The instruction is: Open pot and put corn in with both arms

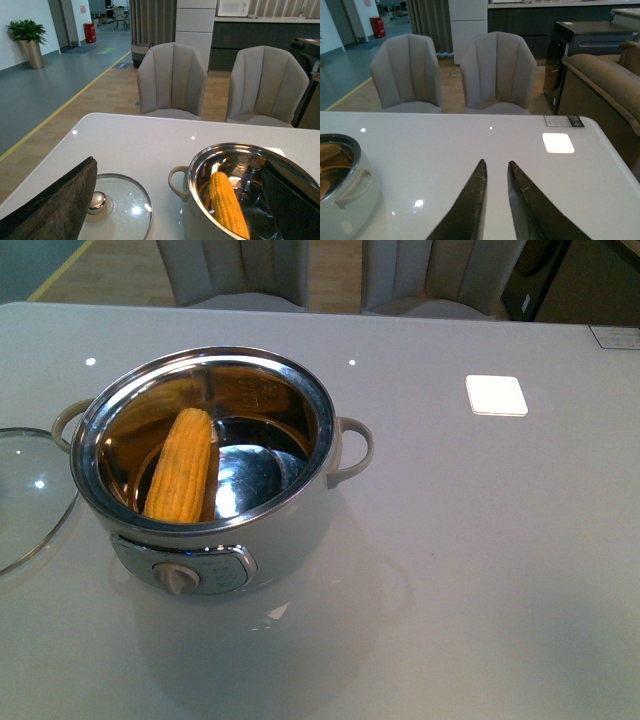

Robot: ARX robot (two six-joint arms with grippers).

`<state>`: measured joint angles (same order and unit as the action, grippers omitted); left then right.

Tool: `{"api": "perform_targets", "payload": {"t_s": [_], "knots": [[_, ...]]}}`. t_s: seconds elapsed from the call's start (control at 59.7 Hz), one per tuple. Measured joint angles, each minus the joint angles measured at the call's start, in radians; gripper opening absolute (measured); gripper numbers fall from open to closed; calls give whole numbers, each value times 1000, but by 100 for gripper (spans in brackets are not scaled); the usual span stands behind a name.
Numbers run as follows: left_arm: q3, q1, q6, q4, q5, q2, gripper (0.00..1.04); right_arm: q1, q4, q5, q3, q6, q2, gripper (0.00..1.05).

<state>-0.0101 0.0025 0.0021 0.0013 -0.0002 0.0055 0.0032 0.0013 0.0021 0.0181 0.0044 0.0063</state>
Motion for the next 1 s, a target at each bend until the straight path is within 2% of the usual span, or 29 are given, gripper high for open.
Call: {"api": "perform_targets", "payload": {"t_s": [0.402,0.435,1.004], "knots": [[0,0,0,0,0,0,98,0,0,0,0,0,0,94],[0,0,0,0,0,0,98,0,0,0,0,0,0,97],[0,0,0,0,0,0,98,0,0,0,0,0,0,96]]}}
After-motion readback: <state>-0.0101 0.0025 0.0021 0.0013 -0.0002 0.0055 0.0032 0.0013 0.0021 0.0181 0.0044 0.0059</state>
